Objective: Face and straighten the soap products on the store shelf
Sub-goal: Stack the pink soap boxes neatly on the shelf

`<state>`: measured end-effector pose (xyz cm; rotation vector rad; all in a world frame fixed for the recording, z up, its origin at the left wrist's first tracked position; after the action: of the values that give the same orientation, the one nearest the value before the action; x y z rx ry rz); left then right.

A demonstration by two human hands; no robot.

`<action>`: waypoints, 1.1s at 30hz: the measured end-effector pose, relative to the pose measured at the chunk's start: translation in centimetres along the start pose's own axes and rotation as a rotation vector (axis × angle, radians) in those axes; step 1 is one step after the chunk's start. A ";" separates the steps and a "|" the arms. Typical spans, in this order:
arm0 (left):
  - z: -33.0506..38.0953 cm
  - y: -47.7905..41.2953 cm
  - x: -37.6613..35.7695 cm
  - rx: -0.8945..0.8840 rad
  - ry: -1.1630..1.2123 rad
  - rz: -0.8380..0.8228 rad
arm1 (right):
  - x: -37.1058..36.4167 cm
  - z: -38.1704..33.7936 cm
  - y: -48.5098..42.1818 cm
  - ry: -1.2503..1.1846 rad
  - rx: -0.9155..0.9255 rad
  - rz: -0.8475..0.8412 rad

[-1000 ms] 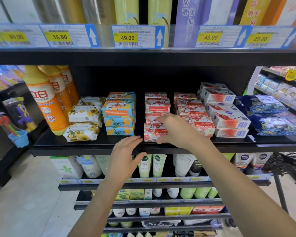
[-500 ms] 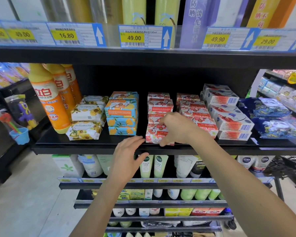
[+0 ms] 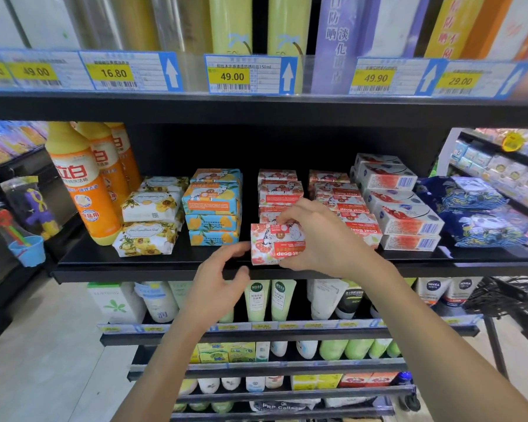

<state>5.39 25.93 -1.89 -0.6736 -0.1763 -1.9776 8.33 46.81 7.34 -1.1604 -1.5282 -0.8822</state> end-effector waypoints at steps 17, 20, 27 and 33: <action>4.5 0.7 -0.8 0.026 0.737 -0.095 | -3.4 1.5 4.8 -0.828 0.019 0.200; 4.5 0.7 -0.8 0.013 0.746 -0.111 | -4.1 1.3 5.2 -1.131 -0.064 0.197; 4.7 0.7 -1.2 0.010 0.763 -0.124 | -5.1 1.6 5.1 -1.478 -0.105 0.226; 5.0 0.7 -1.2 0.045 0.785 -0.108 | -5.5 1.6 5.2 -1.477 -0.060 0.289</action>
<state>8.34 28.53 1.53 0.1738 0.2248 -2.1867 13.19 48.43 1.55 -2.2038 -2.2939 0.3295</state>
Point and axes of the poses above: each hand's wrist, its own y-axis away from the middle knuckle, its own x-axis out of the back of the hand, z = x × y, the point moved 1 cm from there along -y, towards the middle knuckle, and after that the axes turned 13 degrees about -z, right-handed, at the moved point
